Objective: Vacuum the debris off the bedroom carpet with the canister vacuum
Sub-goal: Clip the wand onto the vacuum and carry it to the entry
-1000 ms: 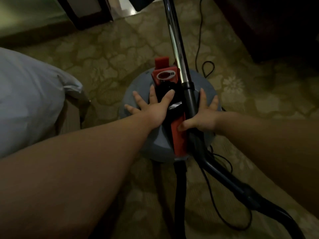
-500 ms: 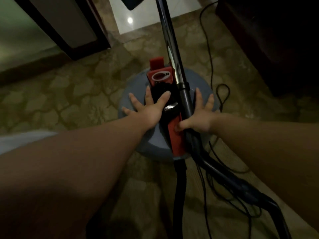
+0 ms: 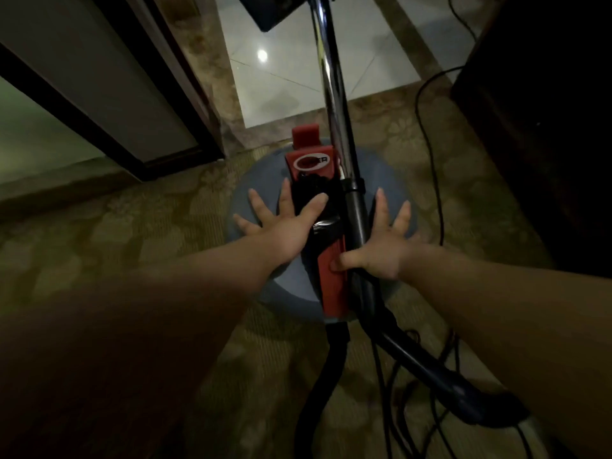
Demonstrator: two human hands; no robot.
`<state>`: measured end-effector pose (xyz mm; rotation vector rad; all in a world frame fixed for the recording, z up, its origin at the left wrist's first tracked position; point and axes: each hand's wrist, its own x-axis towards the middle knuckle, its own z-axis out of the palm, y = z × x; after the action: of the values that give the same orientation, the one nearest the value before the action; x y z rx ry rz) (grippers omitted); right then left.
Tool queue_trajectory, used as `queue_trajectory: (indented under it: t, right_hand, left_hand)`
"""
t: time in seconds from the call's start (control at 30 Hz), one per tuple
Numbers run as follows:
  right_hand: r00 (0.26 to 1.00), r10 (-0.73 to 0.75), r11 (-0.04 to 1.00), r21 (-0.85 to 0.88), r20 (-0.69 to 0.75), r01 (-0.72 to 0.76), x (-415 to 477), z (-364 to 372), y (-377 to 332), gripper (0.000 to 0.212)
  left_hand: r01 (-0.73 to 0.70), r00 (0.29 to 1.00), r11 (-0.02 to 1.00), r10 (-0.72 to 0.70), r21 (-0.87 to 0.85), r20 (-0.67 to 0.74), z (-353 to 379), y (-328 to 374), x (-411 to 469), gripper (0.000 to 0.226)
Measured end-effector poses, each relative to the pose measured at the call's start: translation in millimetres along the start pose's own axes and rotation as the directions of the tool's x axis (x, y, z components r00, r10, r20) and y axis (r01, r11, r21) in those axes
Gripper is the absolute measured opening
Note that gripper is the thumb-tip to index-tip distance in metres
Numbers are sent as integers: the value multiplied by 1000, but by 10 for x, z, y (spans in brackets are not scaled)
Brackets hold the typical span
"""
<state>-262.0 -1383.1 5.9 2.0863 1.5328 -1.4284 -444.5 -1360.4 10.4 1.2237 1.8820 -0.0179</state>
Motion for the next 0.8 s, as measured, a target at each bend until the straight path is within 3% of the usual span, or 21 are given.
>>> queue_trajectory:
  t: [0.37, 0.57, 0.8]
  right_hand:
    - [996, 76, 992, 103, -52, -70, 1306, -1081, -1228, 159]
    - [987, 152, 976, 165, -61, -140, 1939, -1668, -1874, 160]
    - [980, 181, 948, 279, -80, -152, 2602, -2123, -2582, 159]
  left_hand:
    - [-48, 999, 999, 48, 20, 21, -1139, 875, 1688, 93]
    - [-79, 992, 990, 66, 121, 105, -1814, 1431, 2567, 94]
    - [-181, 982, 960, 164, 215, 94, -2488, 1860, 3529, 89]
